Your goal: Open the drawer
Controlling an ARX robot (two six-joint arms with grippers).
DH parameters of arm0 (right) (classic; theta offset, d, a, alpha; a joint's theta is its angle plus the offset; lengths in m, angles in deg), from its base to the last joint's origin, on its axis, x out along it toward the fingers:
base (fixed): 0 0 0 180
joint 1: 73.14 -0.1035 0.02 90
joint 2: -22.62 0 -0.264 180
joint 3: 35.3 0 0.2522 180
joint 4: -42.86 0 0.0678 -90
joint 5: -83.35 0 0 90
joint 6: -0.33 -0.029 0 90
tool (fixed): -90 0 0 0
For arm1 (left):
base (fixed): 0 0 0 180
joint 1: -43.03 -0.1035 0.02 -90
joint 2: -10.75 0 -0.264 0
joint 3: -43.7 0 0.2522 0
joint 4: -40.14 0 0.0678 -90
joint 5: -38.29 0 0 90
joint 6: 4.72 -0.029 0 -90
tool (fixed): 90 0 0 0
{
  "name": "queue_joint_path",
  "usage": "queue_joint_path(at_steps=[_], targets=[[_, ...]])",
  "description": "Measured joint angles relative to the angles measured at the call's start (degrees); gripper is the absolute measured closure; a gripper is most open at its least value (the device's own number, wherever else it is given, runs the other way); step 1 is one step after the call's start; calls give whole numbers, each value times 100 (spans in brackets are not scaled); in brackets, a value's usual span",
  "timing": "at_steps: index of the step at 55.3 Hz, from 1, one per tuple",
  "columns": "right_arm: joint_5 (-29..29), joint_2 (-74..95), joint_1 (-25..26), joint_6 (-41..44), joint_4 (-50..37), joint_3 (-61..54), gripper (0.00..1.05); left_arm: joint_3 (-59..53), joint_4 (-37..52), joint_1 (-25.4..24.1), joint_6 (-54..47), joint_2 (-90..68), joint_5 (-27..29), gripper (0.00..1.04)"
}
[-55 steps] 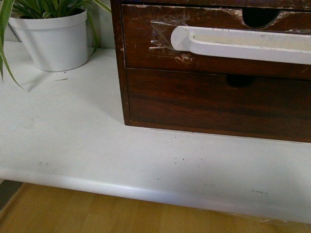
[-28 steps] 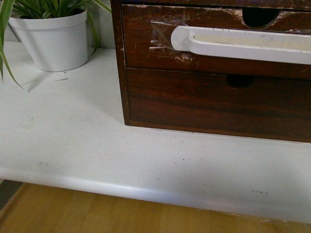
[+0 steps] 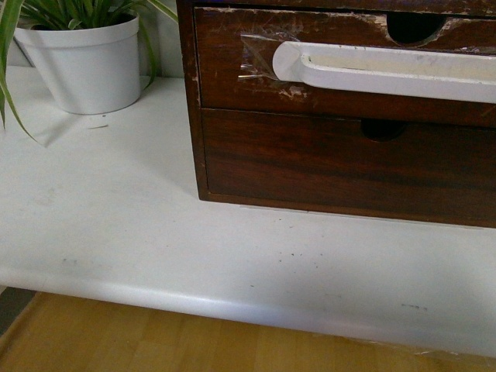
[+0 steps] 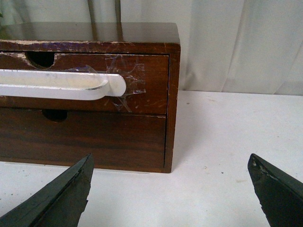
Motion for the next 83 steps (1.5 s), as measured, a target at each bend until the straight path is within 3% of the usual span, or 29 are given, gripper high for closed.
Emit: queue_joint_path(at_steps=[12, 13, 14, 15, 16, 18, 20, 24, 29, 41, 46, 58, 69, 83], targets=[[-94, 13, 17, 9, 13, 2, 9, 0, 0, 2, 2, 0, 7, 6], [-417, 85, 114, 116, 133, 42, 9, 0, 4, 26, 7, -11, 44, 6], [-885, 184, 254, 192, 310, 114, 9, 2, 52, 203, 76, -92, 704, 6], [-1346, 323, 413, 326, 455, 181, 9, 7, 83, 286, 101, -133, 824, 6], [-1550, 393, 479, 393, 501, 214, 9, 20, 149, 446, 127, -238, 1390, 6], [-2162, 621, 638, 599, 588, 306, 9, 48, 245, 645, 133, -402, 1954, 6], [-2581, 817, 704, 787, 656, 393, 9, 92, 326, 748, 127, -557, 2271, 6], [-3174, 1276, 710, 1322, 874, 656, 9, 256, 450, 730, 70, -920, 2295, 6], [-3480, 1759, 660, 1912, 903, 997, 9, 627, 675, 542, -295, -1609, 1617, 6], [-3624, 2889, 463, 3130, 892, 1950, 9, 1746, 726, 286, -1679, -3401, -153, 6], [-3799, 3418, 411, 3764, 1097, 2511, 9, 2465, 299, 485, -2728, -4310, -824, 6], [-3939, 4387, 463, 4607, 1512, 3447, 9, 3862, -789, 992, -4273, -5469, -1794, 6], [-3915, 5069, 490, 5064, 1746, 4098, 9, 4964, -1676, 1502, -4920, -6323, -1818, 6], [-3847, 5606, 468, 5617, 2079, 4507, 9, 5860, -2046, 2146, -5298, -7322, -1646, 6]])
